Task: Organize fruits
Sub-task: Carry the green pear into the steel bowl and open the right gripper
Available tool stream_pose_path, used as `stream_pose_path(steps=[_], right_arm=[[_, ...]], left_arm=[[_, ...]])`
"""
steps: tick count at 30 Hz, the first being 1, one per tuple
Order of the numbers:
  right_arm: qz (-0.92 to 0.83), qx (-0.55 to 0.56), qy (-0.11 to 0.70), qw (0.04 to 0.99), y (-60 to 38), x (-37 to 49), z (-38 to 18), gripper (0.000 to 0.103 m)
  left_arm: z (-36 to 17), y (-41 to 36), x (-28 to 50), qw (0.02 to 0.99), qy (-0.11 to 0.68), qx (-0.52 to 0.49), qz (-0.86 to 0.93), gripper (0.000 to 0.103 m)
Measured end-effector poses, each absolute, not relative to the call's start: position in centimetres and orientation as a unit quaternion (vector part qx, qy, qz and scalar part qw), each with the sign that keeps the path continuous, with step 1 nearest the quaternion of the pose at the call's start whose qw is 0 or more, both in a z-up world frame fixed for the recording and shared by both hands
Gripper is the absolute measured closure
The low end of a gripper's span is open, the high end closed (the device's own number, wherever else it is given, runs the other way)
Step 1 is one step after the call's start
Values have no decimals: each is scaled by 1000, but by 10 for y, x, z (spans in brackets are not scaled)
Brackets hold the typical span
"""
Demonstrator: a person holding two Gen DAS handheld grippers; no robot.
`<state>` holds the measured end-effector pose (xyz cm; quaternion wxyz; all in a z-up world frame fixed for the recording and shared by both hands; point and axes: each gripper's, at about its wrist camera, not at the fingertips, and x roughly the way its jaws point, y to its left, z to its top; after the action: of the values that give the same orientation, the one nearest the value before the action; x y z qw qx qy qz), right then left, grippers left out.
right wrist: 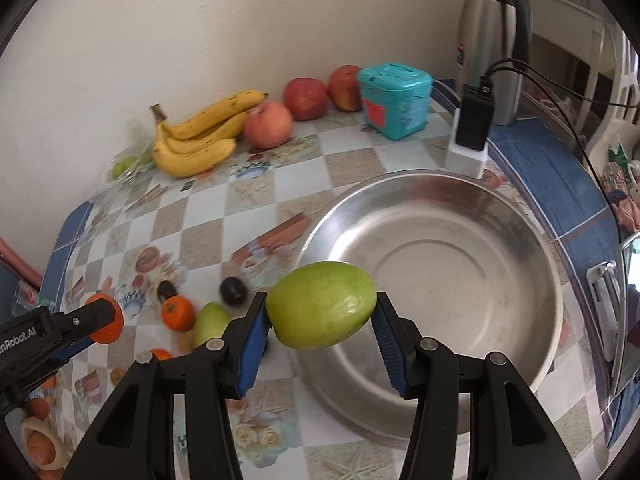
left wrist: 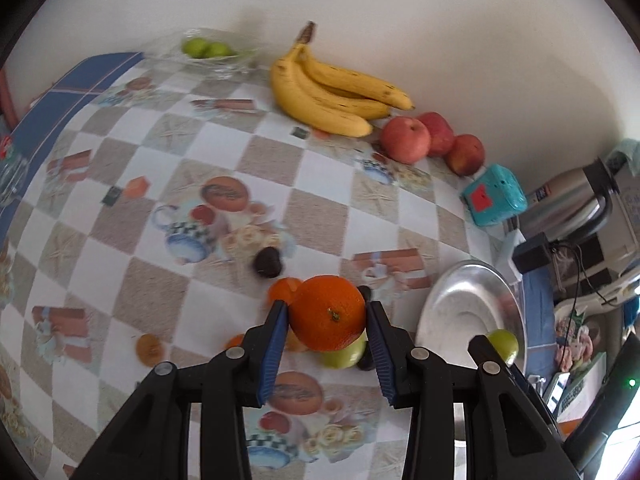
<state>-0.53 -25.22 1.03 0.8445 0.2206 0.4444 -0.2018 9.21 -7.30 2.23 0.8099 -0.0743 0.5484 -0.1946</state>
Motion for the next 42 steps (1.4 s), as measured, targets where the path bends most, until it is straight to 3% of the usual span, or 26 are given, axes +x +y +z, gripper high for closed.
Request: stream_pose_path(steps=[20,42], right_arm=[[-274,264,435,816,-346,-24,0,50],[-289,251,491,783,-353,-26,-35,49]], left_arm=[[1,-202,69,791,525,26,-312,60],[-22,-214,56,774,542,70,-320,59]])
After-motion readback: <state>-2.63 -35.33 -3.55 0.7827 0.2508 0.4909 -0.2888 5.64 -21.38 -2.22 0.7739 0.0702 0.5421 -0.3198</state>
